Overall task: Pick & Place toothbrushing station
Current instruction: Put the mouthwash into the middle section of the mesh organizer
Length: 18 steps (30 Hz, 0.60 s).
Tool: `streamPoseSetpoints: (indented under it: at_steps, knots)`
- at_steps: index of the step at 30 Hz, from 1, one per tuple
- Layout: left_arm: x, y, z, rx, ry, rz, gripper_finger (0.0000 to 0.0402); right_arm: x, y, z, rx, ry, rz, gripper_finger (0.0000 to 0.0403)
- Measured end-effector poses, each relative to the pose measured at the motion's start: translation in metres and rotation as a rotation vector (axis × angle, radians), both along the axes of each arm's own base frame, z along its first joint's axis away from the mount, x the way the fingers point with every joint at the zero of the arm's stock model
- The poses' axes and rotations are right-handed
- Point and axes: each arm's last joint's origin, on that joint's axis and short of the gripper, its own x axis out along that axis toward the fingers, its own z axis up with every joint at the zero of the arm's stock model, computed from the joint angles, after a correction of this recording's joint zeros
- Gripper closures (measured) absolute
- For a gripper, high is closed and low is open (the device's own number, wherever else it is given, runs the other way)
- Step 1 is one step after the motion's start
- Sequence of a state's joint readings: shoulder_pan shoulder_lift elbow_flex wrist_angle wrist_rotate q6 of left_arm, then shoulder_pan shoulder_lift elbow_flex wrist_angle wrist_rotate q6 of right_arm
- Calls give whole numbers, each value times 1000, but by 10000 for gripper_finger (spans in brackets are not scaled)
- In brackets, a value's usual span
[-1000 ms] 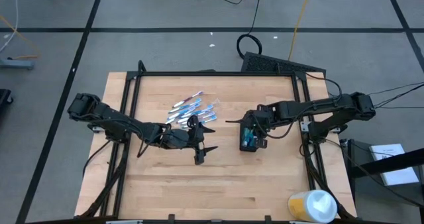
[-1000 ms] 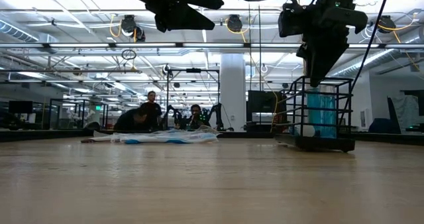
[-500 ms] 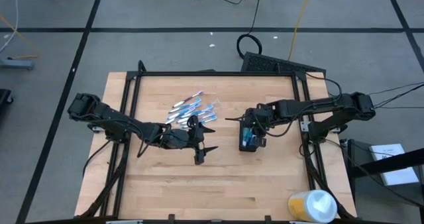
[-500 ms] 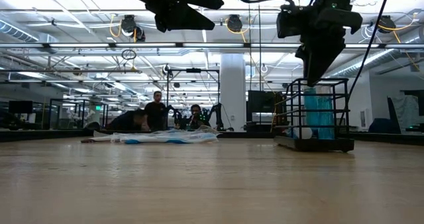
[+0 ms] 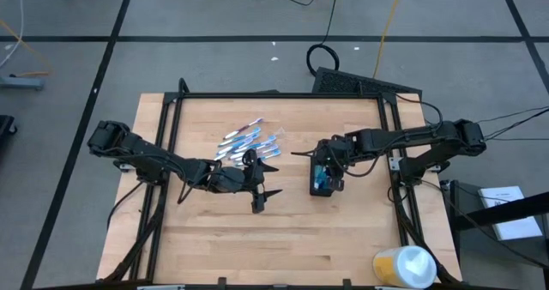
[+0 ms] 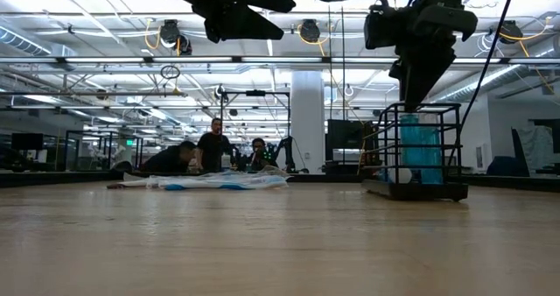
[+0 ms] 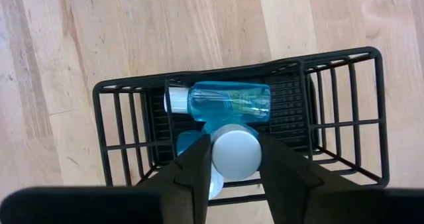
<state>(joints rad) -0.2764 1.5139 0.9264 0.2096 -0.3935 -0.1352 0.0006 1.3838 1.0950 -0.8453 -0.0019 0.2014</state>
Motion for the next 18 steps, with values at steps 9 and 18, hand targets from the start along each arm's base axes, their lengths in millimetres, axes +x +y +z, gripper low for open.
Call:
streamPoseSetpoints:
  at_steps: [9,18]
  knots:
    - [0,0,0,0,0,0,83,-3,0,-1,7,36,-21,292]
    - [0,0,0,0,0,0,86,-3,0,-1,7,36,-21,295]
